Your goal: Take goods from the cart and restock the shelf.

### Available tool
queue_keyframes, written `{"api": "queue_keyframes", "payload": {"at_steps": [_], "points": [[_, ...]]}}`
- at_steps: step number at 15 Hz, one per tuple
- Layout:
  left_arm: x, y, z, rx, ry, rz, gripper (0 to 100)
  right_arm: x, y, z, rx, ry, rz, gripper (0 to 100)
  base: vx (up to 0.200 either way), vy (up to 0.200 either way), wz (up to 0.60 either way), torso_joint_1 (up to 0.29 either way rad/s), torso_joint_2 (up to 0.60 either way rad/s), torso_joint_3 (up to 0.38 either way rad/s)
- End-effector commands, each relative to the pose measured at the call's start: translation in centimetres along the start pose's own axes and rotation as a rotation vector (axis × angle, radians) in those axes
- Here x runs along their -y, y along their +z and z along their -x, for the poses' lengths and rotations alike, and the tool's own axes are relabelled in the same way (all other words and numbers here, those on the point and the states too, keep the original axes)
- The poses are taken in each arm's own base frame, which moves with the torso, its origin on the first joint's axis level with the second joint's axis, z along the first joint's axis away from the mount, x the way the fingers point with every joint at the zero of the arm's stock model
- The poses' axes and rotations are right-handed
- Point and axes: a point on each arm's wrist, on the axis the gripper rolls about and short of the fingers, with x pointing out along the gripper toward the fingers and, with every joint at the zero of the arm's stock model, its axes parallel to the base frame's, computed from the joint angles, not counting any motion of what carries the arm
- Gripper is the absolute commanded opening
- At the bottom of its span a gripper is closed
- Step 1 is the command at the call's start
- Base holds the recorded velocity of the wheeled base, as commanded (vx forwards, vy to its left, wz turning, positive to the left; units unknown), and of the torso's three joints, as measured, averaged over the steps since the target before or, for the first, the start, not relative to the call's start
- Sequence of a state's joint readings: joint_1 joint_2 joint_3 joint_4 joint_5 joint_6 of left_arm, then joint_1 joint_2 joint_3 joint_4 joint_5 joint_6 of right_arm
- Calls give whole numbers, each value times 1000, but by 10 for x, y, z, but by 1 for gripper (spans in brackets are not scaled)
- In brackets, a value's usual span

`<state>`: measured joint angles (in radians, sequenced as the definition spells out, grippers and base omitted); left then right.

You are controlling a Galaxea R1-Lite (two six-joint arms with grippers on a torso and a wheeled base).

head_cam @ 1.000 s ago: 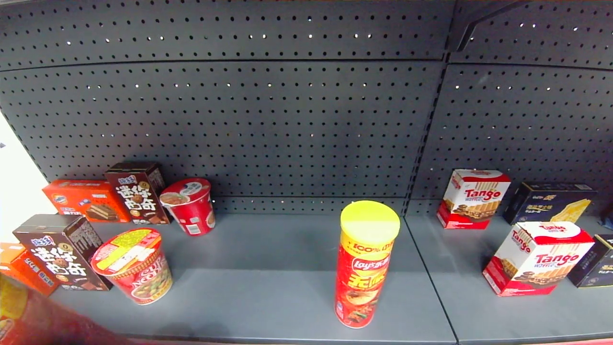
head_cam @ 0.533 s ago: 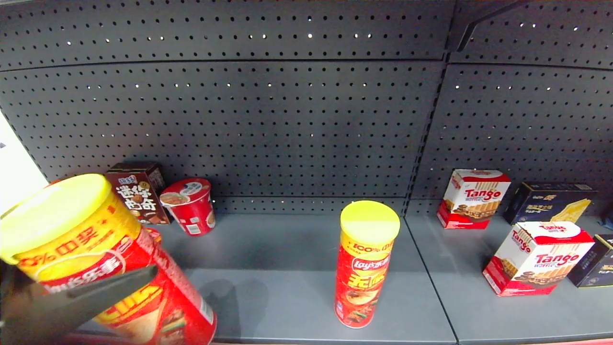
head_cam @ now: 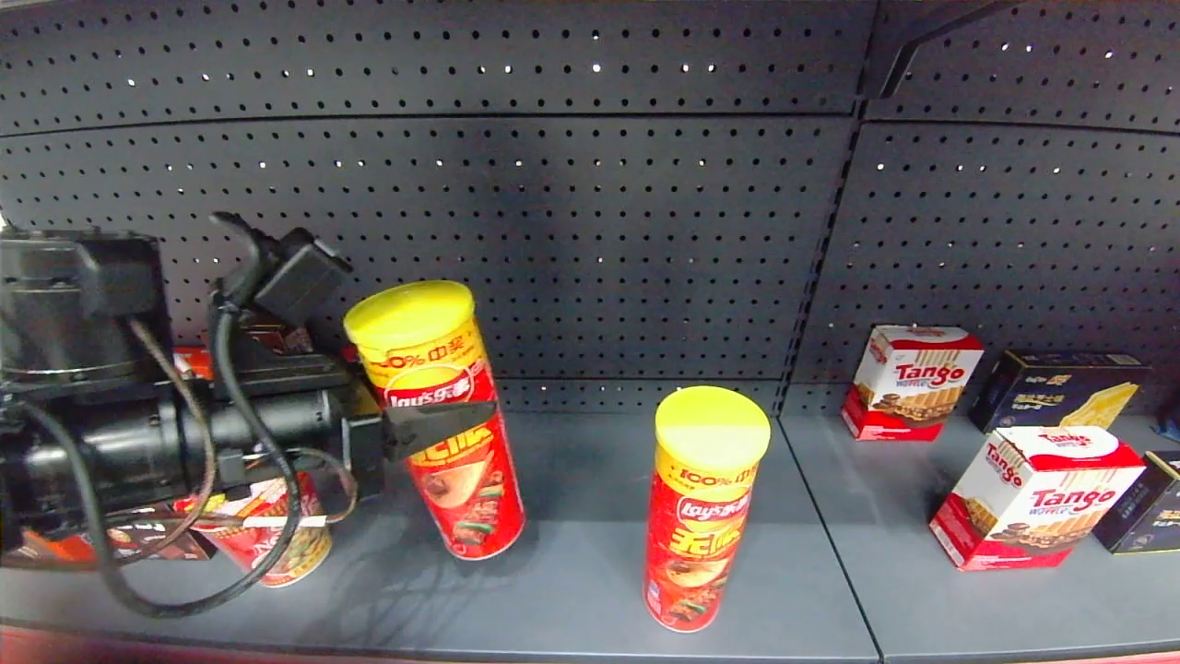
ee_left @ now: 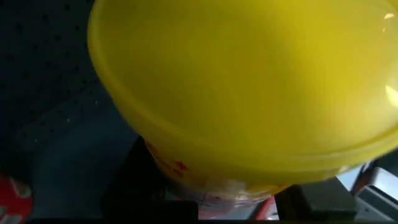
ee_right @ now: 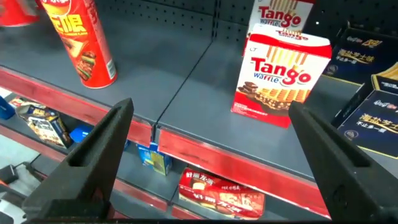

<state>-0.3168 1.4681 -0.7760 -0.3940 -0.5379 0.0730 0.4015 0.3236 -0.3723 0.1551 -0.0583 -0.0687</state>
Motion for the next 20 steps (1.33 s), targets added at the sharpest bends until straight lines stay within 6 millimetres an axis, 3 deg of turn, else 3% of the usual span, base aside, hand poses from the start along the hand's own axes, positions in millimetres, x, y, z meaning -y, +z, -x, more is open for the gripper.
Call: {"api": "queue_keyframes", "payload": {"at_steps": [1,6,12,20], "points": [[-19,-3,-41,-47,-20,10,0,0,-1,-1,-4,1,1,100,0,0,0,0,0,0],[-37,1,-81,-52,-36,-35,0,0,-3,0,-4,4,1,100,0,0,0,0,0,0],[-36,8,-106,-38,-68,-57,0,-1,-13,-1,-22,10,3,100,0,0,0,0,0,0],[-28,15,-145,-16,-123,-86,0,-1,-13,-1,-14,9,3,100,0,0,0,0,0,0]]}}
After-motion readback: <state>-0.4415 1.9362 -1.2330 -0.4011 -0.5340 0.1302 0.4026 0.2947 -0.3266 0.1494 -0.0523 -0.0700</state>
